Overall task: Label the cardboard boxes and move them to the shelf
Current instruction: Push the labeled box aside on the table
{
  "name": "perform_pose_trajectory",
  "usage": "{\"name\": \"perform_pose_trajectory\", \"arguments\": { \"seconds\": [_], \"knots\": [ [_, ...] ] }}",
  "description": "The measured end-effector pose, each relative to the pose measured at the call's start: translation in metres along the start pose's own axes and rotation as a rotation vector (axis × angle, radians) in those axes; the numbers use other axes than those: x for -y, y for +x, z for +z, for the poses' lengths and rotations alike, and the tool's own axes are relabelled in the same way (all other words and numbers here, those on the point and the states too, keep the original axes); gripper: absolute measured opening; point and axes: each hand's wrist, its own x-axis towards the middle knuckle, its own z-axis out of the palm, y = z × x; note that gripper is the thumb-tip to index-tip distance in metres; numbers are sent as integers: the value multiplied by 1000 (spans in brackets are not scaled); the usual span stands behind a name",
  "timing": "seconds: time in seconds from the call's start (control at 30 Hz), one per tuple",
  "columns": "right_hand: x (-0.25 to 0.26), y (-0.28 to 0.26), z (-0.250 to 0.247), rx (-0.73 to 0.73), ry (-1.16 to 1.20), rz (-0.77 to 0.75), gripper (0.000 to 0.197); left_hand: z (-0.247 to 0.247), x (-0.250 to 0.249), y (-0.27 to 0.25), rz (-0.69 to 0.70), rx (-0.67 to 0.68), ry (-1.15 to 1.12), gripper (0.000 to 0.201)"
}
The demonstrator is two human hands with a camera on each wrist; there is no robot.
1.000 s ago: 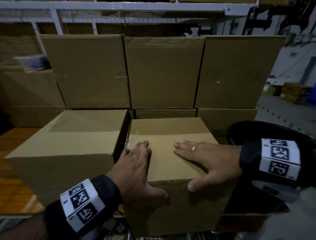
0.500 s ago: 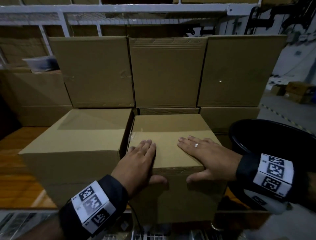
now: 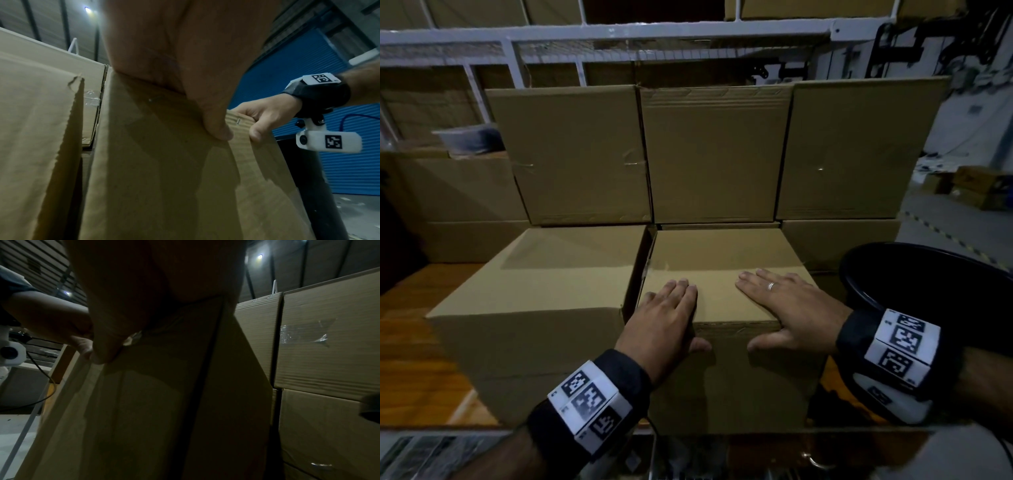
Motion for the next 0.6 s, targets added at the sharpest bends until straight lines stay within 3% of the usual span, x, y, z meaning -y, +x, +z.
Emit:
{"name": "perform_pose_trajectory", "arguments": {
  "seconds": [0.6],
  "knots": [
    [-13,17,3,-54,-21,-27,97,2,5,19,-21,-11,20,87]
  ]
}}
